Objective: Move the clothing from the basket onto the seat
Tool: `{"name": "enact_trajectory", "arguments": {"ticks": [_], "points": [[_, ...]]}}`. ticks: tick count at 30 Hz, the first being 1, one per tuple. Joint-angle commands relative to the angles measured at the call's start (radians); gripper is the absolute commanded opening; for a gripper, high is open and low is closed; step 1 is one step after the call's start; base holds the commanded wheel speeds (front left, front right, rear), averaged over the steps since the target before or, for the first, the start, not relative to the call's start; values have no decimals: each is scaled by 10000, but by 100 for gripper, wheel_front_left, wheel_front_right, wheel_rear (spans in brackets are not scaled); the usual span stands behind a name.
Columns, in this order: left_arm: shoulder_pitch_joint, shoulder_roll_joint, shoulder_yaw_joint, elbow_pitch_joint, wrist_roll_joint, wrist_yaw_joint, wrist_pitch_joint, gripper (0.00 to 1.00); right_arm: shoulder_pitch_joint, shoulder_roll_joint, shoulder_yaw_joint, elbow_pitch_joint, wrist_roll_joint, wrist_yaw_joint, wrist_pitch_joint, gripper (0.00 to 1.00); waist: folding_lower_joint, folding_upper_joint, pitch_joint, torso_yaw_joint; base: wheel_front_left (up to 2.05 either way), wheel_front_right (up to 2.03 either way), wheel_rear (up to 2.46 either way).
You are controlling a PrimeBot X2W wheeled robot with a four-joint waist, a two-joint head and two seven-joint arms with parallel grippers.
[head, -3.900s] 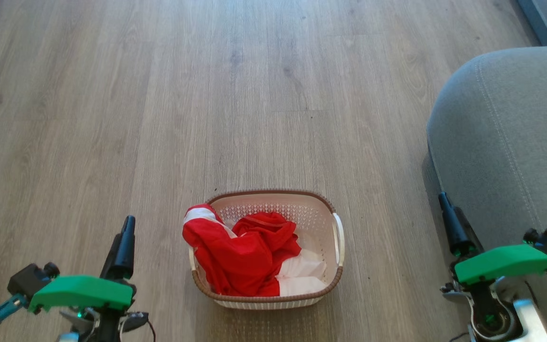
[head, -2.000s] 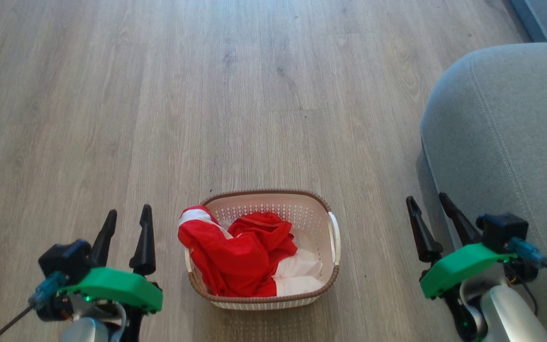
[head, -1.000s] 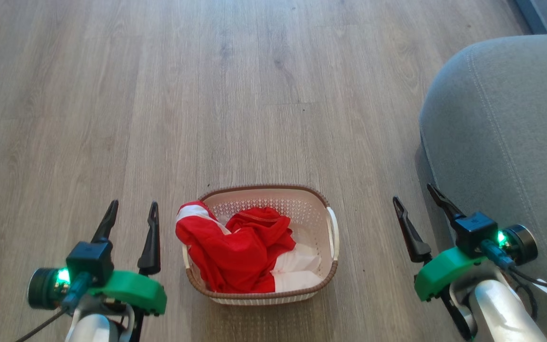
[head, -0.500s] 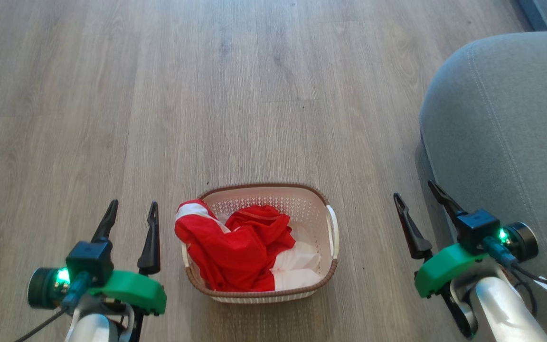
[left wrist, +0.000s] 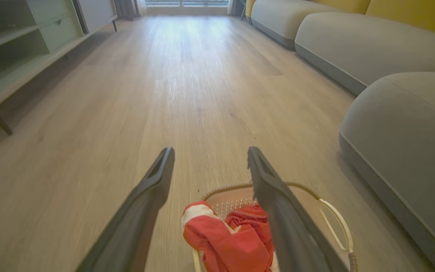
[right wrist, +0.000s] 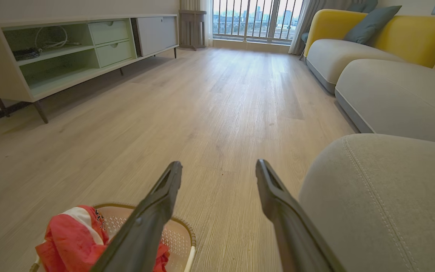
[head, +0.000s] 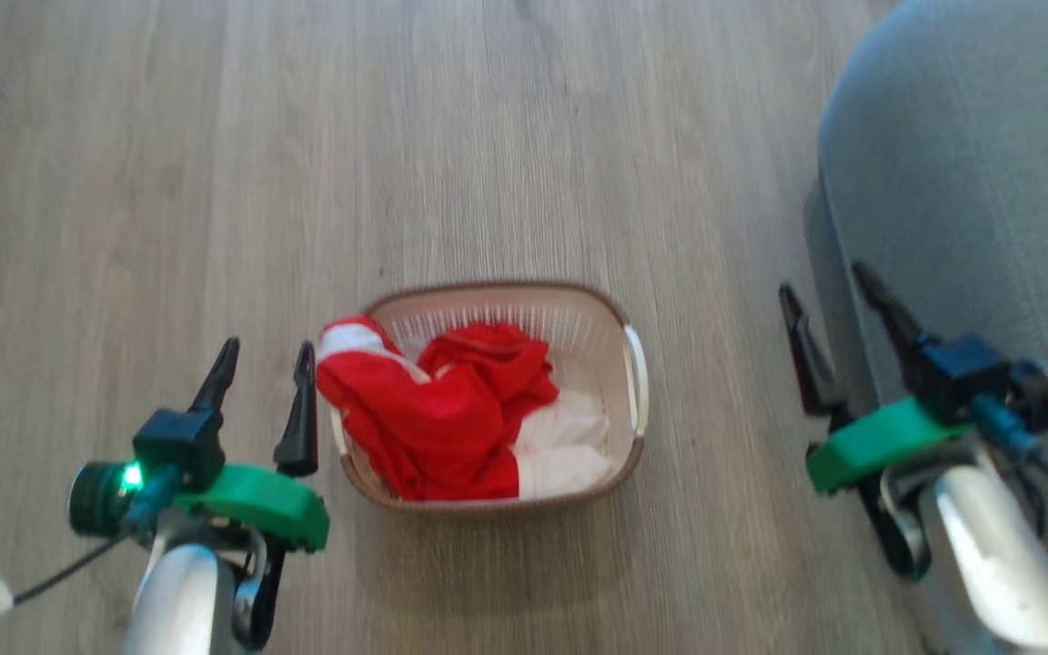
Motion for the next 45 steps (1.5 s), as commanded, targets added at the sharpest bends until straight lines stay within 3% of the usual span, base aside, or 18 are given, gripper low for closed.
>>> {"name": "enact_trajectory", "arguments": {"ticks": [1, 13, 23, 29, 36, 39, 41, 43, 45], "points": [[-572, 125, 211, -114, -52, 8, -124, 100, -487, 15, 101, -424, 85, -2, -93, 100, 0, 0, 828, -78, 0, 0, 0], [-3233, 210, -80, 3230, 400, 195, -124, 100, -2001, 371, 53, -1218, 94, -2, -93, 100, 0, 0, 4017, -362, 0, 0, 0], [-5352, 404, 167, 6088, 351, 890, -124, 100, -2558, 465, 56, -1485, 126, -2, -93, 100, 0, 0, 5369, -563, 0, 0, 0], [-5873, 616, 296, 6537, 295, 1113, -124, 100, -2654, 445, 16, -1567, 123, -2, -93, 100, 0, 0, 5711, -603, 0, 0, 0], [-5994, 591, 167, 6522, 328, 1071, -124, 100, -2647, 412, 7, -1554, 166, -2, -93, 100, 0, 0, 5861, -557, 0, 0, 0], [-5997, 515, 87, 6594, 320, 1069, -124, 70, -2657, 388, -19, -1547, 201, -2, -93, 100, 0, 0, 5896, -514, 0, 0, 0], [-5999, 477, 47, 6629, 313, 1087, -124, 66, -2684, 379, -17, -1544, 225, -2, -93, 100, 0, 0, 5911, -505, 0, 0, 0], [-6009, 457, 1, 6647, 314, 1063, -124, 48, -2711, 357, -16, -1553, 251, -2, -93, 100, 0, 0, 5931, -499, 0, 0, 0], [-6012, 442, -50, 6683, 317, 1026, -124, 42, -2721, 339, -24, -1567, 292, -2, -93, 100, 0, 0, 5944, -491, 0, 0, 0]]}}
